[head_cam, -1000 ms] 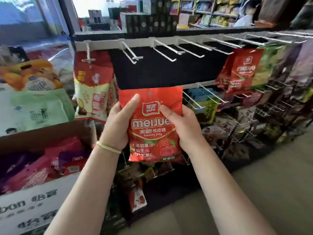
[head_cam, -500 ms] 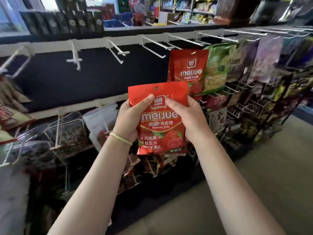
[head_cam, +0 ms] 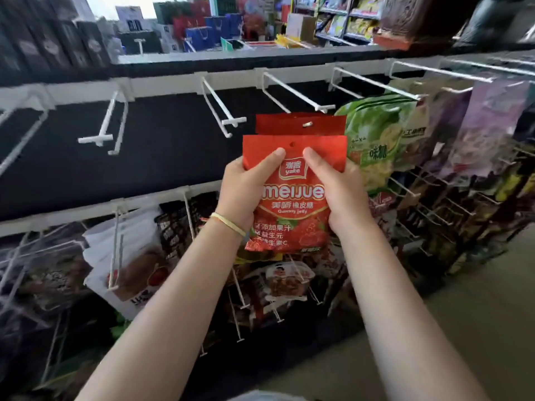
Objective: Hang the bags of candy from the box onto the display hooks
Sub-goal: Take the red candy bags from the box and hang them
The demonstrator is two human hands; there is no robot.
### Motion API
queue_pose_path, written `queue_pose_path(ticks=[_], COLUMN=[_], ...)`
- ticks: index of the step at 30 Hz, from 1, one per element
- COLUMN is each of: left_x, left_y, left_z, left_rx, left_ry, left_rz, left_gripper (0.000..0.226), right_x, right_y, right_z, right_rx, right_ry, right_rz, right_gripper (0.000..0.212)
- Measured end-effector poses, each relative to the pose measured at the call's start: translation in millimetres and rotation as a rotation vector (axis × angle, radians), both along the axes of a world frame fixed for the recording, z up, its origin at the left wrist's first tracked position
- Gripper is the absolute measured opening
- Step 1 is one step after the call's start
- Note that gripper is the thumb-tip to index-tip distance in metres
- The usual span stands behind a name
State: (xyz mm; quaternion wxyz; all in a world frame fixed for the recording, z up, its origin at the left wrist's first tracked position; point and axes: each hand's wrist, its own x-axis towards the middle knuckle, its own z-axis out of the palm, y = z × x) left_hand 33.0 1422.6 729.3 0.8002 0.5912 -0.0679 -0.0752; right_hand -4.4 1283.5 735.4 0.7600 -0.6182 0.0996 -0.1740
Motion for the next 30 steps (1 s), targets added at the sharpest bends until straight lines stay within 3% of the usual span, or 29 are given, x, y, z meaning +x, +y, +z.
queue_pose_path(ticks=[6, 15, 19, 22, 25, 30], left_x=[25.5, 30.2, 31.1, 30.1, 25.1, 25.6], left_y=[-48.4, -73.1, -76.7, -77.1, -78.4, -84.7], left_z=[5.1, -6.5, -14.8, -33.7, -51.5, -65.0], left_rx=[0.0, 0.01, 0.115, 0.352, 0.557, 0.687], left_ry=[-0.047, -0.047, -0.12, -0.223, -0.376, -0.462], left_rz=[0.18, 0.435, 0.551, 0.769, 0.972, 0.742], left_gripper=[0.023, 0.015, 0.02, 0.03, 0.051, 0.086], right_x=[41.5, 77.4, 85.7, 82.4, 73.1, 70.9], right_y=[-47.5, -67.7, -75.1, -77.8, -77.7, -76.2], right_z=[10.1, -1.0, -13.9, -34.6, -55.0, -72.1], right_rx=[0.013, -0.125, -0.291, -0.455, -0.751, -1.088], right_ry=[-0.029, -0.093, -0.17, -0.311, -0.497, -0.545], right_rz=[0.062, 0.204, 0.161, 0.018, -0.211, -0.238], right_gripper=[0.007, 0.008, 0.013, 0.044, 0.064, 0.047])
